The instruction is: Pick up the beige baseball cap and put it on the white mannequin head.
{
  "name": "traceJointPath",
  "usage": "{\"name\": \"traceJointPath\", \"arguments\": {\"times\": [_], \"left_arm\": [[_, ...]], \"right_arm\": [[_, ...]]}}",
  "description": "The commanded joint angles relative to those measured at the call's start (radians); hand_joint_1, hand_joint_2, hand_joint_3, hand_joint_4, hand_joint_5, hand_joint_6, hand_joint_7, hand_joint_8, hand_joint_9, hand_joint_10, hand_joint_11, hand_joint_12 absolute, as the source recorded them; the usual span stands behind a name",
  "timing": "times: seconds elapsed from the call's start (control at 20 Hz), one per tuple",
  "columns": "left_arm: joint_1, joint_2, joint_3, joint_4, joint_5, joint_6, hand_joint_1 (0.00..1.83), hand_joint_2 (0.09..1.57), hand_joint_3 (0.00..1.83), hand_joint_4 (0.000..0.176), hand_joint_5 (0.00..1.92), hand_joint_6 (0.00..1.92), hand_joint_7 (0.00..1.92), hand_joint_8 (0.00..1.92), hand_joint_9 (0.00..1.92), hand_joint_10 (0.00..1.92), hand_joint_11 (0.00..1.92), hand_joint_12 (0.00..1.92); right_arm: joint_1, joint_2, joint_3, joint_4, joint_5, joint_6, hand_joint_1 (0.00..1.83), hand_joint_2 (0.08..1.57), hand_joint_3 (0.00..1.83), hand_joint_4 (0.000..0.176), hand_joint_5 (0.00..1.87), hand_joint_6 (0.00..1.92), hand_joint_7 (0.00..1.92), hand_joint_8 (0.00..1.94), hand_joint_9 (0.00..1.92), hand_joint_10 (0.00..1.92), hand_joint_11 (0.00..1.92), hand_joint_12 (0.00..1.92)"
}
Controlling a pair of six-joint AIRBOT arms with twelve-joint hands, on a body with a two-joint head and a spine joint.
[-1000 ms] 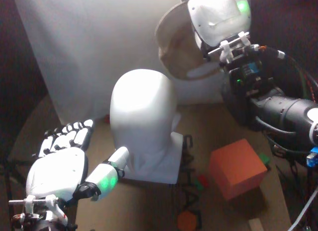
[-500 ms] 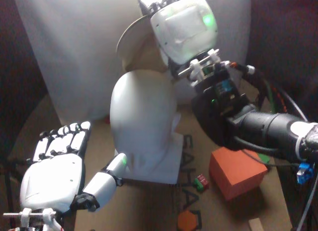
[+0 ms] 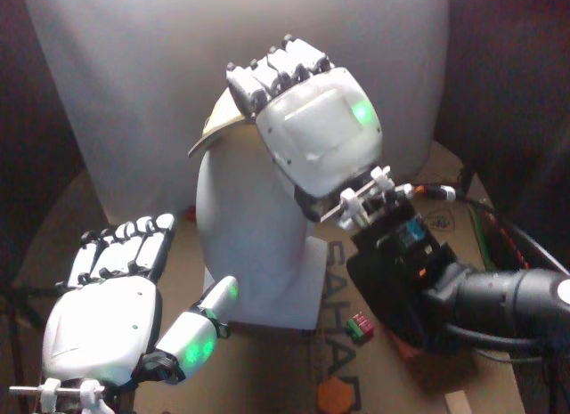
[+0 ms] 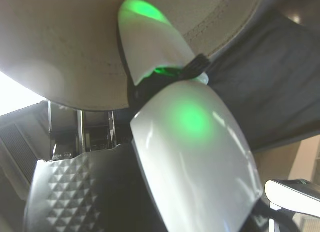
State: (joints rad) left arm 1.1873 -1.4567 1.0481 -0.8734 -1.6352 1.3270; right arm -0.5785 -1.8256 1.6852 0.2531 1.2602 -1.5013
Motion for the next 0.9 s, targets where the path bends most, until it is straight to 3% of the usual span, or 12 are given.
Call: {"name": "traceJointPath", "arguments": {"times": [0.0, 0.35, 0.85], "left_arm": [[-0.003, -0.003, 0.000, 0.066, -0.125, -0.005, 0.00, 1.17, 0.00, 0.000, 0.21, 0.00, 0.22, 0.01, 0.23, 0.01, 0.01, 0.72], [0.015, -0.003, -0.028, 0.084, -0.128, -0.007, 0.00, 1.16, 0.00, 0.000, 0.22, 0.01, 0.21, 0.00, 0.22, 0.00, 0.00, 0.72], [0.056, 0.022, -0.071, 0.055, -0.128, 0.026, 0.00, 1.16, 0.00, 0.000, 0.21, 0.00, 0.21, 0.00, 0.23, 0.00, 0.00, 0.73]], "right_arm": [[-0.004, 0.006, -0.017, -0.040, 0.125, -0.014, 1.34, 1.21, 0.00, 0.000, 0.66, 1.42, 0.94, 1.05, 0.71, 1.41, 0.65, 1.12], [-0.065, 0.029, -0.136, -0.058, 0.104, -0.026, 1.34, 1.21, 0.00, 0.000, 0.67, 1.42, 0.93, 1.04, 0.72, 1.40, 0.65, 1.12], [-0.092, 0.030, -0.151, -0.049, -0.024, -0.019, 1.34, 1.20, 0.00, 0.000, 0.68, 1.42, 0.93, 1.04, 0.72, 1.40, 0.65, 1.12]]}}
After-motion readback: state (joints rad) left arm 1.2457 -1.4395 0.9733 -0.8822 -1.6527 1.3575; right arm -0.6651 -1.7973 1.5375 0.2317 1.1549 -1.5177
